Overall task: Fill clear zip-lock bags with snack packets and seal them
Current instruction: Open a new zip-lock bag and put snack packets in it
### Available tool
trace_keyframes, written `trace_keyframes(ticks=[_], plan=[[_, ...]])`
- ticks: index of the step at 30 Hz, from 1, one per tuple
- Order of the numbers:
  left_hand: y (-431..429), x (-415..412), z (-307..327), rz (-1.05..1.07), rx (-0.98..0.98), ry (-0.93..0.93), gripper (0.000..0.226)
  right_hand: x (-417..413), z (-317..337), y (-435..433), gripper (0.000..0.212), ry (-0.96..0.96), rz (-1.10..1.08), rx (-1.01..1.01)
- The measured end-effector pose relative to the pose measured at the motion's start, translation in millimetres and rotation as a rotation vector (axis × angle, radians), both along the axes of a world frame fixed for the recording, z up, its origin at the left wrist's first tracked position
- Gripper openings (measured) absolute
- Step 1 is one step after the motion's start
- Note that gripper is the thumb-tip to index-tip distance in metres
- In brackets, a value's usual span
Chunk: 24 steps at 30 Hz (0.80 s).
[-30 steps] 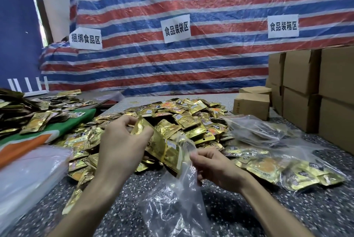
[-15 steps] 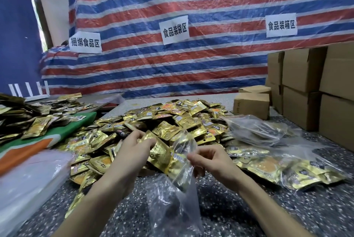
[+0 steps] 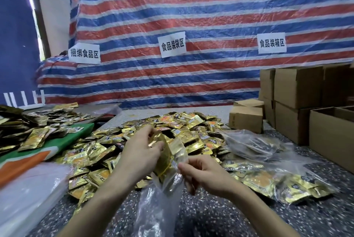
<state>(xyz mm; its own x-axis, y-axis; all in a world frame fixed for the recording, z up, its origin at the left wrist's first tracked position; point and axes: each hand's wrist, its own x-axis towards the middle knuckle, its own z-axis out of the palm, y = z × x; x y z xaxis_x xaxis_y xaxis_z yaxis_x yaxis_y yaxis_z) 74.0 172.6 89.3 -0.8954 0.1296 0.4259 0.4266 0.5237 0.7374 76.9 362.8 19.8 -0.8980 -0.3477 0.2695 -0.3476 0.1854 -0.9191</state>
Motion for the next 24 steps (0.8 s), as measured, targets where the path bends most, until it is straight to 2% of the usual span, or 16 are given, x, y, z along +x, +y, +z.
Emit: trace_keyframes(ticks=[2,5,10,14,19,24], plan=[[4,2,6,0.031,-0.091,0.072,0.015,4,12,-4,0.026,0.02,0.005,-0.011],[10,9,14,0.015,-0.084,0.083,0.018,12,32,-6,0.025,0.059,0.009,-0.063],[8,11,23,-0.164,-0.026,-0.154,0.035,19,49,10,0.037,0.059,-0.008,-0.281],[2,7,20,-0.23,0.143,-0.228,0.014,16,41,25,0.057,0.049,-0.085,-0.405],[7,-3,11,-0.167,0.396,-0.168,0.016,8,16,42,0.027,-0.014,-0.133,-0.56],[22,-12,1,-0.138,0.385,-0.048,0.013,-4,-4,44,0.04,-0.068,-0.135,-0.619]])
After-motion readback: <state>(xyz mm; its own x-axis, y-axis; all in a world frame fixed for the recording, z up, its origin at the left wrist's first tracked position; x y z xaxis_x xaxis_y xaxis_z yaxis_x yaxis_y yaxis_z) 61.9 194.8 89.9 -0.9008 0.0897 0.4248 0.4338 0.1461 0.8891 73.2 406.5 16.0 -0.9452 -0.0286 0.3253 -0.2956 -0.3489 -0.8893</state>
